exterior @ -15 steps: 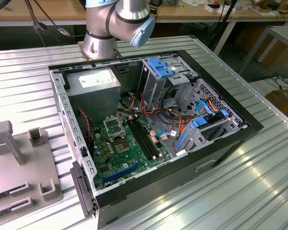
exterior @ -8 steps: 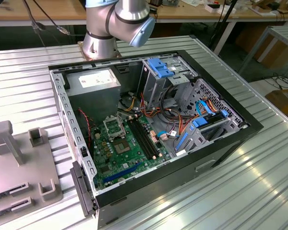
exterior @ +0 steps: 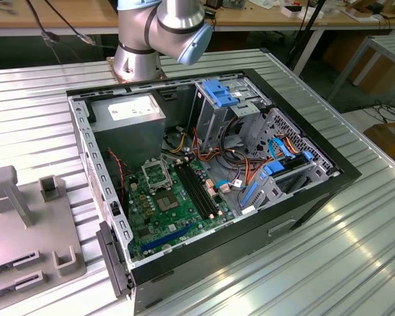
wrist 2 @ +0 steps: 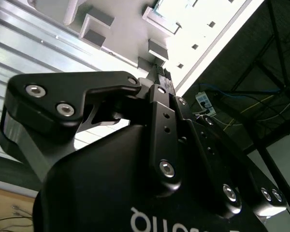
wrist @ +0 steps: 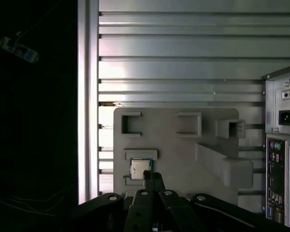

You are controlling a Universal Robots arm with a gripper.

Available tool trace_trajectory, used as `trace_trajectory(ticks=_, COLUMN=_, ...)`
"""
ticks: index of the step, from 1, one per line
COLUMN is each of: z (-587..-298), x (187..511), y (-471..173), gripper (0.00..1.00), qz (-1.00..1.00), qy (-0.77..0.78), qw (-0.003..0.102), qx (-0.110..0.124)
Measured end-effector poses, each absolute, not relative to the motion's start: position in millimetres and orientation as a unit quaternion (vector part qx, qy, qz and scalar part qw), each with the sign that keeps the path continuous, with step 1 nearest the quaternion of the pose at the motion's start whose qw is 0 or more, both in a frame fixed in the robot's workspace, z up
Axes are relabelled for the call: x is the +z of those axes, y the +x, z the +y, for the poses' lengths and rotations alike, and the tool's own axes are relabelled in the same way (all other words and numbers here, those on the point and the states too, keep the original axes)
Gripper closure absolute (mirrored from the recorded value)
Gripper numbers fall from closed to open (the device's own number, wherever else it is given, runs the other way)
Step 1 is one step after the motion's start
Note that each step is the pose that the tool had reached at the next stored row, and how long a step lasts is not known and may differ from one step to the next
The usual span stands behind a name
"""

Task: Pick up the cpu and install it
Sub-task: 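Reach for the cpu, then pick up the cpu and move it towards the insertion slot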

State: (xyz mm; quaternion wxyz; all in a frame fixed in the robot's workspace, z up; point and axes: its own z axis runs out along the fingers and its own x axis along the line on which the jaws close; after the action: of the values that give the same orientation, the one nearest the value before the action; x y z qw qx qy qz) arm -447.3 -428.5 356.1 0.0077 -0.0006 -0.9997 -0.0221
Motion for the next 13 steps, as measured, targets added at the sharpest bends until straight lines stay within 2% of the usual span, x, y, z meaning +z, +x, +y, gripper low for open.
trace_trajectory(ticks=13, z=-431.6, x=353.7, y=-469.4, gripper=0.89, qz=-1.000, qy=0.000, qw=0.008, qx=-0.022)
